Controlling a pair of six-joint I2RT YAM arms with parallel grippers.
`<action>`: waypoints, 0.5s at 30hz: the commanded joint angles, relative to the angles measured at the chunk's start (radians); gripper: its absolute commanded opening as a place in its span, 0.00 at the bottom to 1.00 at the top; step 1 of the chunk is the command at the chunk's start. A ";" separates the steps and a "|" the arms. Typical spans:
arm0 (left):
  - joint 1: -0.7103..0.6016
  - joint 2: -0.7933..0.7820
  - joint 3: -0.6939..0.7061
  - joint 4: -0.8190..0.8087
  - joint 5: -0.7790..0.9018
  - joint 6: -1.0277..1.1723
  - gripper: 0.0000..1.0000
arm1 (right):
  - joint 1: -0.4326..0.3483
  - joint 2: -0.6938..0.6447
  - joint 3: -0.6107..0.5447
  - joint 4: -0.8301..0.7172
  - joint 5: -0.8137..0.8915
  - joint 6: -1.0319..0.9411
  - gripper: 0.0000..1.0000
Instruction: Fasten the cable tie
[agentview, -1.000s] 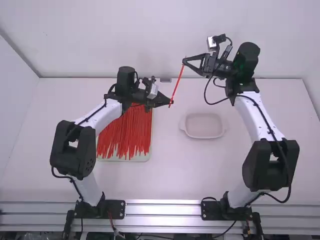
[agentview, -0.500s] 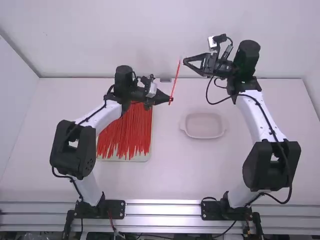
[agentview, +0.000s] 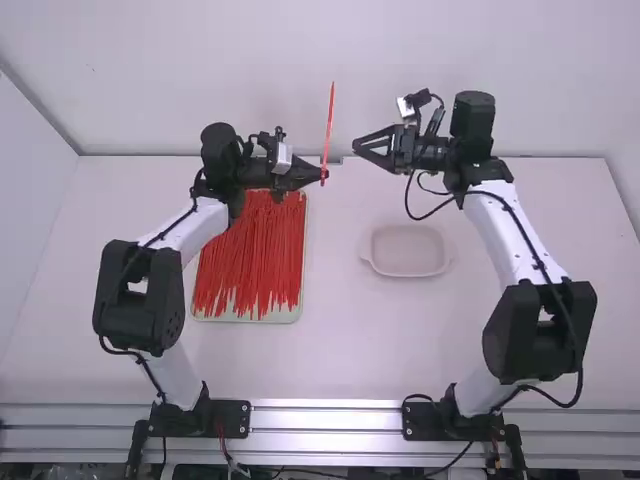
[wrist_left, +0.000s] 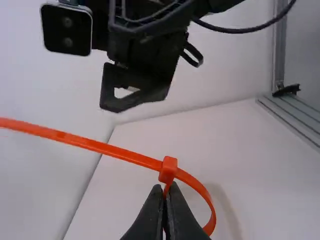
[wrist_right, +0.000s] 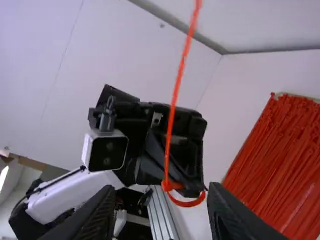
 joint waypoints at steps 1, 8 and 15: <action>-0.015 -0.009 -0.005 0.015 -0.006 -0.041 0.02 | 0.026 -0.011 0.031 0.001 -0.006 -0.042 0.52; -0.012 -0.009 -0.005 0.170 -0.006 -0.170 0.02 | 0.066 -0.011 0.031 0.003 0.029 -0.042 0.56; -0.027 -0.009 -0.005 0.267 -0.016 -0.238 0.02 | 0.069 -0.011 0.031 0.004 0.037 -0.034 0.56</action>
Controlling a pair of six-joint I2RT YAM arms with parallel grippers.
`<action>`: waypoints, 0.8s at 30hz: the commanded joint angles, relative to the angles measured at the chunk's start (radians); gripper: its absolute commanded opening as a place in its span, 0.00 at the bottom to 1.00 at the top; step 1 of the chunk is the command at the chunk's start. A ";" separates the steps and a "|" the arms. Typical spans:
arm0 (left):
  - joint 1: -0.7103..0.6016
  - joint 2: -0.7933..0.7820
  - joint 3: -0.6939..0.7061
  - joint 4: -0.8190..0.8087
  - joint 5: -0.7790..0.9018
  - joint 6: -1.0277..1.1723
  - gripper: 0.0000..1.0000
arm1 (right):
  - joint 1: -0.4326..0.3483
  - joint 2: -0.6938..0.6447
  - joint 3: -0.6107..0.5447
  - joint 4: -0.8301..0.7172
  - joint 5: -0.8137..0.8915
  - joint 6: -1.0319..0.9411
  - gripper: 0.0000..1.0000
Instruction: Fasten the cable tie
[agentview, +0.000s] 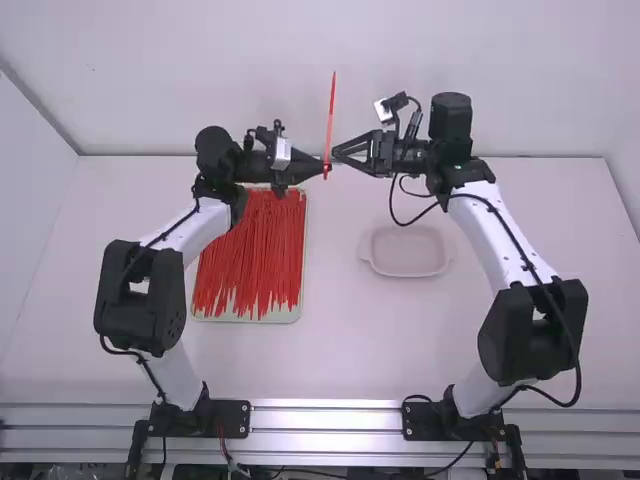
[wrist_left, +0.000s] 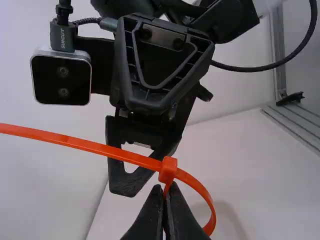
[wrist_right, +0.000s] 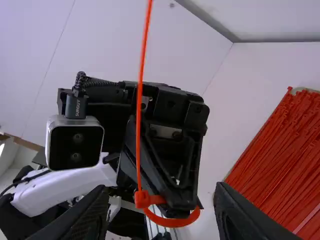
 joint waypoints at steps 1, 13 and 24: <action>-0.021 -0.009 -0.005 -0.012 -0.017 -0.033 0.02 | 0.001 -0.011 0.032 0.003 -0.002 -0.005 0.56; -0.048 -0.009 -0.005 -0.106 -0.079 0.049 0.02 | 0.000 -0.011 0.032 0.003 -0.001 -0.005 0.28; -0.050 -0.009 -0.005 -0.109 -0.105 0.048 0.02 | 0.000 -0.011 0.031 -0.002 -0.002 -0.018 0.00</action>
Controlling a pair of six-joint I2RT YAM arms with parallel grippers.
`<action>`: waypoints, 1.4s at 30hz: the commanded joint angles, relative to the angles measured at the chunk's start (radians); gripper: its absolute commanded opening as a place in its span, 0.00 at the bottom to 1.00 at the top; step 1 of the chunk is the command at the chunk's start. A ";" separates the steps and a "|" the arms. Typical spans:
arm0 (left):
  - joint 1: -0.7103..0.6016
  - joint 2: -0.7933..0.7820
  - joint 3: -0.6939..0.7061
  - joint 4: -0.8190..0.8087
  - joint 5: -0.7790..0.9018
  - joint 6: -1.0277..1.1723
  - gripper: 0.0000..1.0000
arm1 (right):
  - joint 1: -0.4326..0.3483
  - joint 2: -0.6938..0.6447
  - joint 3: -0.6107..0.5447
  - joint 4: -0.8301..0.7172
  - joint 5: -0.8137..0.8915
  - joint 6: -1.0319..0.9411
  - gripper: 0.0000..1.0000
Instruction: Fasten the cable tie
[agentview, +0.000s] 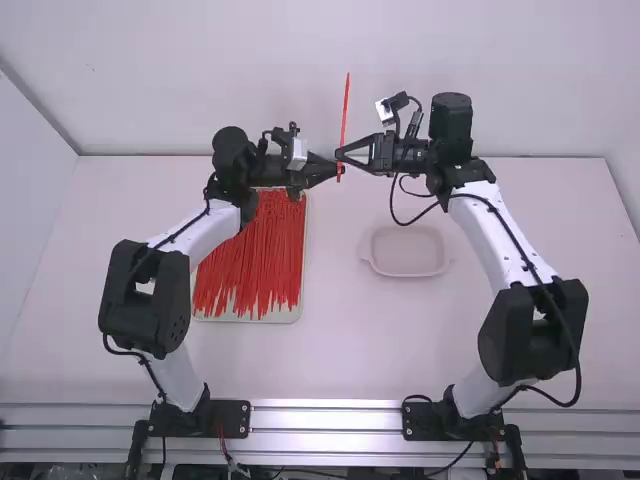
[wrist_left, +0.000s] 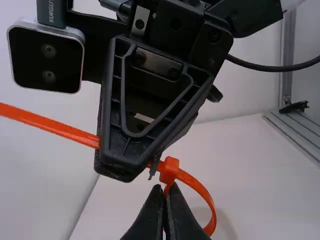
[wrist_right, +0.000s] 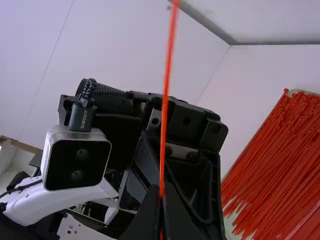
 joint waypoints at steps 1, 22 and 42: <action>0.003 -0.009 -0.005 0.000 -0.047 -0.023 0.02 | 0.000 -0.011 0.032 -0.006 -0.011 -0.026 0.00; 0.088 -0.009 -0.005 -0.329 -0.082 -0.232 0.99 | -0.058 -0.011 0.032 -0.392 0.003 -0.505 0.00; 0.120 -0.010 -0.005 -0.970 -0.146 0.087 0.99 | -0.085 -0.011 -0.013 -0.690 0.495 -0.683 0.00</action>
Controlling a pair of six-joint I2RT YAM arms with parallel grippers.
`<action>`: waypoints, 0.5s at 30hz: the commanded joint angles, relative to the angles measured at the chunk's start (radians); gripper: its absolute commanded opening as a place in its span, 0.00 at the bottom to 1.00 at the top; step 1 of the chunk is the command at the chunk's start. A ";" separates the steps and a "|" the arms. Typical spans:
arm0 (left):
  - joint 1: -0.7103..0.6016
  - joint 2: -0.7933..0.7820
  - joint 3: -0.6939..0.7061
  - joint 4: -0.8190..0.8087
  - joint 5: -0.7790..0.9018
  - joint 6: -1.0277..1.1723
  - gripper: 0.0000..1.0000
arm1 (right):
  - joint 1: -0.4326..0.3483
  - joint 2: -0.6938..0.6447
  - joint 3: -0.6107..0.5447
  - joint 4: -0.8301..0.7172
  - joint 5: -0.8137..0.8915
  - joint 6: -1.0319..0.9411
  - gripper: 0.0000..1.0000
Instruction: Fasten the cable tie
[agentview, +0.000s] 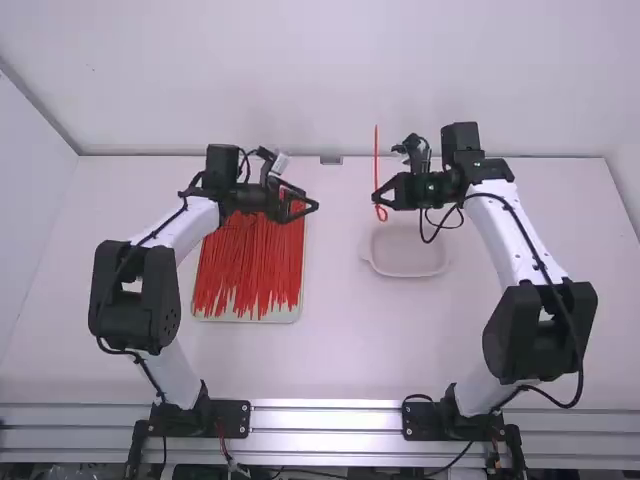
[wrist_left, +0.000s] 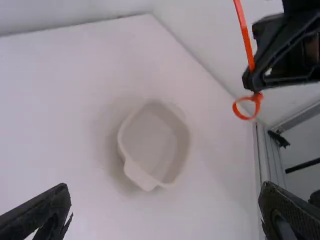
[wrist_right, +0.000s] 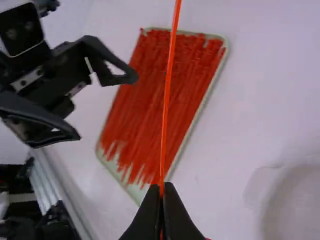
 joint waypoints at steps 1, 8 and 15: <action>-0.003 -0.010 -0.001 -0.015 0.010 0.063 0.99 | 0.001 -0.011 -0.034 0.015 0.085 -0.015 0.00; 0.006 -0.010 -0.001 -0.043 -0.006 0.062 0.99 | -0.031 -0.011 -0.201 0.148 0.151 0.030 0.00; 0.004 -0.010 -0.001 -0.060 -0.013 0.085 0.99 | -0.044 -0.011 -0.350 0.296 0.260 0.109 0.00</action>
